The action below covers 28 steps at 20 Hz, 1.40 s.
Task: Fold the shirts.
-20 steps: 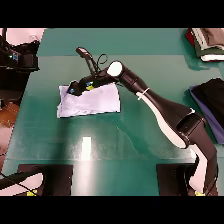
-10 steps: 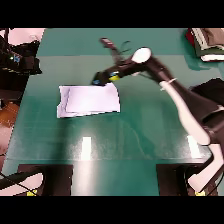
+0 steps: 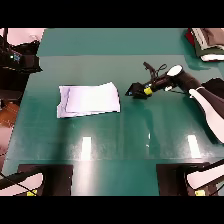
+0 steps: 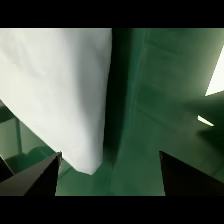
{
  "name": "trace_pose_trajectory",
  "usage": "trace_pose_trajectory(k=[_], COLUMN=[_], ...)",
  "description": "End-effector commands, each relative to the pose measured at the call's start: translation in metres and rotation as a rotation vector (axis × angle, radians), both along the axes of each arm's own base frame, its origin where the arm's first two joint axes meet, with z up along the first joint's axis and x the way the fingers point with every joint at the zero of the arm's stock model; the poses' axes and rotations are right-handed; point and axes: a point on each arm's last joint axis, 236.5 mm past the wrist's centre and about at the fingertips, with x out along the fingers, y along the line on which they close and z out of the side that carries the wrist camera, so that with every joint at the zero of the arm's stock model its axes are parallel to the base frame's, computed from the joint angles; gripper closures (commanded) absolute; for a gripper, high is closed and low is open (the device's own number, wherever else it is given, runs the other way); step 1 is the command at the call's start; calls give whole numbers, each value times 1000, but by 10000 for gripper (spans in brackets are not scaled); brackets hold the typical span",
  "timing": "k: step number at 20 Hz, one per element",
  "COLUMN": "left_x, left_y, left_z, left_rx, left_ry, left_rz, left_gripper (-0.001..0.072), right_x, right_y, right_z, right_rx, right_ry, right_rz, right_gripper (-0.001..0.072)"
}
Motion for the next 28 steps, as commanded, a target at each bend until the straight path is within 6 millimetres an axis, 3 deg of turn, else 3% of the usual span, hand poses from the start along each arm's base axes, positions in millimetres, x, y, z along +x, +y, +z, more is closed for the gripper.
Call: trace_pose_trajectory(k=[1, 6, 7, 8, 11, 13, 15, 17, 19, 24, 28], left_x=[1, -1, -2, -2, -3, -5, -5, -6, -6, -6, -6], left_y=[0, 0, 0, 0, 0, 0, 0, 0, 0, 0, -1], left_z=[1, -1, -1, -1, -2, -3, -3, -4, -4, -3, -3], left_rx=[-1, 0, 0, 0, 0, 2, 5, 6, 6, 5, 1], left_ry=[-3, 6, 7, 9, 15, 21, 23, 28, 28, 28, 29], left_rz=[3, 0, 0, -1, -2, -6, -11, -12, -12, -11, -8], left_gripper=[676, 676, 676, 676, 676, 676, 676, 676, 676, 676, 676], right_x=[-4, -2, 0, 3, 11, 16, 31, 55, 77, 109, 98], right_y=[35, 108, 118, 128, 145, 146, 130, 94, 36, -150, -290], right_z=[-19, -22, -22, -22, -16, -2, 26, 64, 100, 184, 228], right_rx=[75, 90, 93, 95, 104, 110, 125, 132, 76, -118, -198], right_ry=[78, 13, -4, -25, -95, -144, -189, -256, -342, -506, -558], right_rz=[-25, 105, 116, 124, 157, 178, 154, 94, 31, -271, -552], right_gripper=[-4, 7, 57, 155, 689, 695, 696, 697, 697, 697, 697])
